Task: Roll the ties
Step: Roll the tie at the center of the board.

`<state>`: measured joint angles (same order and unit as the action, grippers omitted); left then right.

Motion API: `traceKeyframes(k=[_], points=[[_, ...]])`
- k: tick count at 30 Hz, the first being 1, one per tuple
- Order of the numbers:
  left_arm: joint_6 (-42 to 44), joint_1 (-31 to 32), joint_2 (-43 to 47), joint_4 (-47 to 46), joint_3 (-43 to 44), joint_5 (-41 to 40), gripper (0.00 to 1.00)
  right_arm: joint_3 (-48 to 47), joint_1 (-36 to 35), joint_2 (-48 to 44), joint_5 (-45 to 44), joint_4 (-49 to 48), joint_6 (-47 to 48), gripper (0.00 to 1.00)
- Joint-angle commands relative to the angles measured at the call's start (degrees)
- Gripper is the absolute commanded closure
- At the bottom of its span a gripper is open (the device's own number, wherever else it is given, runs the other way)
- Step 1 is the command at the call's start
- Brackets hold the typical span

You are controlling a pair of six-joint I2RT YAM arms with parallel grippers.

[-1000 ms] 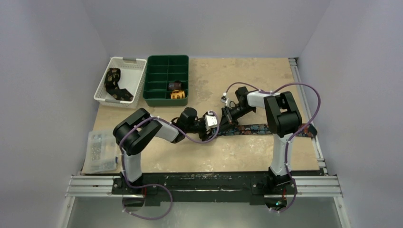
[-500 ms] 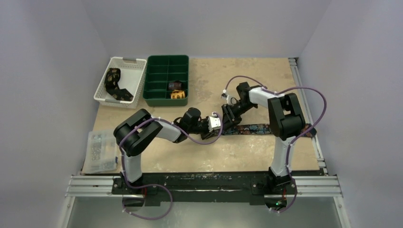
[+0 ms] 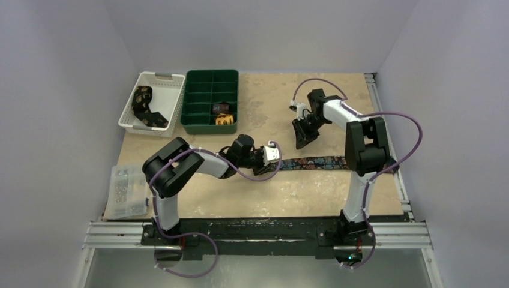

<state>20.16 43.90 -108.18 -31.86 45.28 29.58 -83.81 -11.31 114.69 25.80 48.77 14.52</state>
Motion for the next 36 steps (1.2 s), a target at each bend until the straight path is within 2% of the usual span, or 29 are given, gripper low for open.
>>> traceKeyframes(k=[1, 22, 25, 31, 36], points=[[1.26, -0.57, -0.46, 7.35, -0.04, -2.56, 0.94, -1.66, -0.64, 1.19, -6.50, 1.68, 3.34, 0.80], [0.72, -0.64, -0.80, 8.40, 1.07, -3.66, 0.94, 5.41, -1.30, -4.47, -4.00, 10.23, 14.07, 0.78], [0.77, -1.23, -0.24, 9.10, 0.60, -3.73, 0.94, 4.37, 0.01, -6.51, -3.41, 10.47, 13.80, 0.75], [2.57, -1.79, 1.20, 11.44, -0.42, -4.83, 0.94, -2.94, 7.36, -8.86, -4.53, 12.02, 10.45, 0.67], [3.23, -1.80, 0.92, 14.28, 0.45, -5.94, 0.94, -4.80, 21.00, -8.21, -6.67, 15.54, 11.76, 0.66]])
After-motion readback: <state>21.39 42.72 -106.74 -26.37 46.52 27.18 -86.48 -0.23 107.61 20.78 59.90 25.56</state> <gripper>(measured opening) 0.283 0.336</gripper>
